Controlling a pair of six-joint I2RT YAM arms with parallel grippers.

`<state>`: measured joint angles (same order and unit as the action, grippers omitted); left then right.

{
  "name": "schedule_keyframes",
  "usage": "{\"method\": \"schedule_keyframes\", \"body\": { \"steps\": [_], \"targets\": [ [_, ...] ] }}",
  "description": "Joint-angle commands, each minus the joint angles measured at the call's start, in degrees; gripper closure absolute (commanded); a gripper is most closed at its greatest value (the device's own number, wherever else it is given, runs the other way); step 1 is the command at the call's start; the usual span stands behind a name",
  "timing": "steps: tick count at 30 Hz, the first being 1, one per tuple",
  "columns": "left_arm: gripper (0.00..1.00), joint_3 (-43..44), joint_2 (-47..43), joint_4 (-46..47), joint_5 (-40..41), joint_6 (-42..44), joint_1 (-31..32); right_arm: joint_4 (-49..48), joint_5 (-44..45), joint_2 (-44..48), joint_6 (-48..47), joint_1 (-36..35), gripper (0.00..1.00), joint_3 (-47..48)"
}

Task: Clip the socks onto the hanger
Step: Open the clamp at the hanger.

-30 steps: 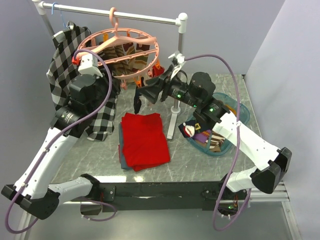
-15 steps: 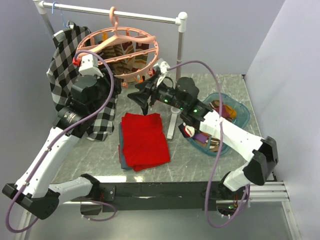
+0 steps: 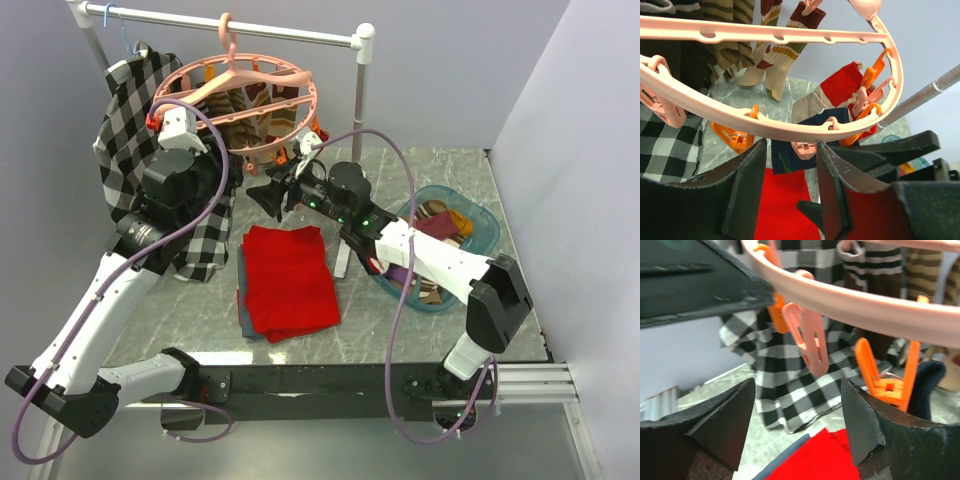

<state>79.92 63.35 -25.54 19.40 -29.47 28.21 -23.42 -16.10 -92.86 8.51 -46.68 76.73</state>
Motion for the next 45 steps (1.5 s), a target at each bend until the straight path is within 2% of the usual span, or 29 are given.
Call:
{"method": "schedule_keyframes", "body": {
  "steps": [1, 8, 19, 25, 28, 29, 31, 32, 38, 42, 45],
  "targets": [
    [0.51, 3.5, 0.4, 1.5, 0.3, 0.6, -0.3, -6.9, 6.2, -1.4, -2.3, -0.6, 0.23, 0.0],
    [0.51, 4.8, 0.5, 0.8, -0.1, 0.9, -0.3, -8.7, 7.0, -4.7, -2.5, -0.7, 0.23, 3.2],
    [0.51, 5.2, 0.6, 0.7, -1.0, 0.6, -0.2, -9.5, 1.0, -6.8, -2.7, -0.5, 0.27, 6.9],
    [0.52, 5.3, 0.7, 0.6, -1.4, 0.4, -0.2, -9.0, -1.2, -6.4, -2.8, -0.6, 0.33, 7.9],
    [0.52, 5.4, 0.6, 0.4, -1.4, 0.3, -0.3, -8.7, -2.4, -6.3, -2.6, -0.5, 0.41, 8.2],
    [0.51, 5.4, 0.6, 0.4, -1.4, 0.3, -0.3, -8.7, -2.4, -6.1, -2.5, -0.6, 0.49, 8.1],
    [0.51, 5.7, 0.7, 0.1, -1.5, 0.2, -0.2, -8.7, -2.8, -5.9, -2.4, -0.5, 0.57, 8.0],
    [0.51, 5.9, 0.6, 0.1, -1.6, 0.0, -0.2, -8.7, -2.9, -5.8, -2.5, -0.6, 0.66, 7.9],
    [0.49, 7.4, 0.3, -2.1, -1.7, -1.0, -0.3, -8.5, -3.2, -4.4, -2.6, -0.6, 0.87, 7.4],
    [0.45, 8.1, 0.0, -3.6, -2.2, -1.7, -0.3, -8.2, -3.6, -3.7, -2.5, -0.7, 0.94, 7.2],
    [0.37, 8.1, -0.5, -5.0, -3.6, -2.3, -0.3, -8.0, -4.0, -3.6, -2.4, -0.6, 0.96, 7.2]
  ]
}}
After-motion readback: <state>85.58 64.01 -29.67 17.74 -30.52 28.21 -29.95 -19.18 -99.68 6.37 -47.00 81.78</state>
